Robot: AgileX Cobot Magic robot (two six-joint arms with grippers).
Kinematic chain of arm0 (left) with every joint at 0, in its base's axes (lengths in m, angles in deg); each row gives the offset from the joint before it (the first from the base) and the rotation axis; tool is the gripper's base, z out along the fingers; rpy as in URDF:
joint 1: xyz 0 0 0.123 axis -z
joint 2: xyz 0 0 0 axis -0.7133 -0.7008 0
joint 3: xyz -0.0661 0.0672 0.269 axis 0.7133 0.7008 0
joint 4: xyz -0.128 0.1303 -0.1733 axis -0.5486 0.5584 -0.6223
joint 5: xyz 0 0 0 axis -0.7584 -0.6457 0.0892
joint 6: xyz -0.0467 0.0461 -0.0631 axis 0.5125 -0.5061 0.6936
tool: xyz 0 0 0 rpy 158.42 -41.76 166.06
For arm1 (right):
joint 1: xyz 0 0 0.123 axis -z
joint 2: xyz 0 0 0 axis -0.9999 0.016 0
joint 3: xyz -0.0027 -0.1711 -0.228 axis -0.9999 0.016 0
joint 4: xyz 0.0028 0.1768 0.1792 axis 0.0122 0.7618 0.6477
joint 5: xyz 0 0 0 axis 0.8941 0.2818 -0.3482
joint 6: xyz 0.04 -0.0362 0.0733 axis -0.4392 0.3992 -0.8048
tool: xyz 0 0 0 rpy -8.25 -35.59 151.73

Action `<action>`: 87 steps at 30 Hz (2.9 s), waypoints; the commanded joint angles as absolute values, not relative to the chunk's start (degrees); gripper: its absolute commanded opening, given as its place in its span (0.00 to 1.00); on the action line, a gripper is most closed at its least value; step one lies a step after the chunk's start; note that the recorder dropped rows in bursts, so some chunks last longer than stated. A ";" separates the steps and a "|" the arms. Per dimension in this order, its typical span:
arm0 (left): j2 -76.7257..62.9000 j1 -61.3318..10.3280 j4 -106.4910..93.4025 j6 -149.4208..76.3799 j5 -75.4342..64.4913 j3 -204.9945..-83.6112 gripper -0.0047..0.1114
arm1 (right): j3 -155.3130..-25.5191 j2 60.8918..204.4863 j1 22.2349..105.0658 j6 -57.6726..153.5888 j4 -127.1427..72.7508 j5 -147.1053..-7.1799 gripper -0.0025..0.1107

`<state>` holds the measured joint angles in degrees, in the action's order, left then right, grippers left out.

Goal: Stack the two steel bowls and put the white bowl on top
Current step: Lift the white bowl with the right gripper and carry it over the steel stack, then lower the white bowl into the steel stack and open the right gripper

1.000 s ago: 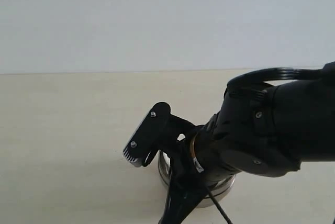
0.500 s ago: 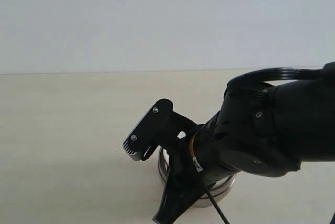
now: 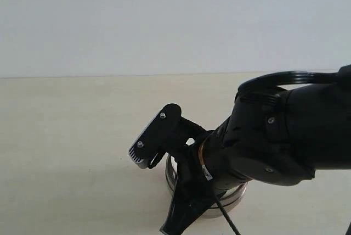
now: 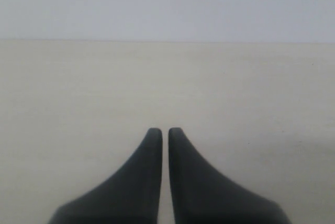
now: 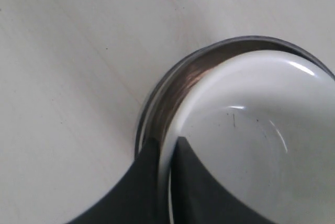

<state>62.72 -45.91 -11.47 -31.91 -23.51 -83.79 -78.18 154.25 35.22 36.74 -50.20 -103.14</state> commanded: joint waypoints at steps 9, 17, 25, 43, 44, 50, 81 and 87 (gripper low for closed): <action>62.90 -45.63 -11.47 -31.64 -23.09 -83.61 0.07 | -78.12 153.58 35.43 37.13 -52.16 -101.51 0.34; 62.90 -45.63 -11.47 -31.64 -23.09 -83.61 0.07 | -80.04 153.47 35.43 36.52 -53.64 -101.91 0.34; 62.90 -45.63 -11.47 -31.64 -23.09 -83.61 0.07 | -82.12 152.34 35.32 33.61 -50.96 -103.49 0.23; 62.90 -45.63 -11.47 -31.64 -23.09 -83.61 0.07 | -74.17 152.11 35.32 31.28 -51.45 -98.01 0.02; 62.90 -45.63 -11.47 -31.64 -23.09 -83.61 0.07 | -74.17 152.11 35.32 31.04 -52.31 -97.88 0.02; 62.90 -45.63 -11.47 -31.64 -23.09 -83.61 0.07 | -74.17 146.61 35.32 25.76 -55.11 -102.63 0.02; 62.90 -45.63 -11.47 -31.64 -23.09 -83.61 0.07 | -74.91 140.32 35.32 29.24 -49.09 -113.49 0.02; 62.90 -45.63 -11.47 -31.64 -23.09 -83.61 0.07 | -74.91 131.74 35.32 28.36 -50.50 -113.80 0.02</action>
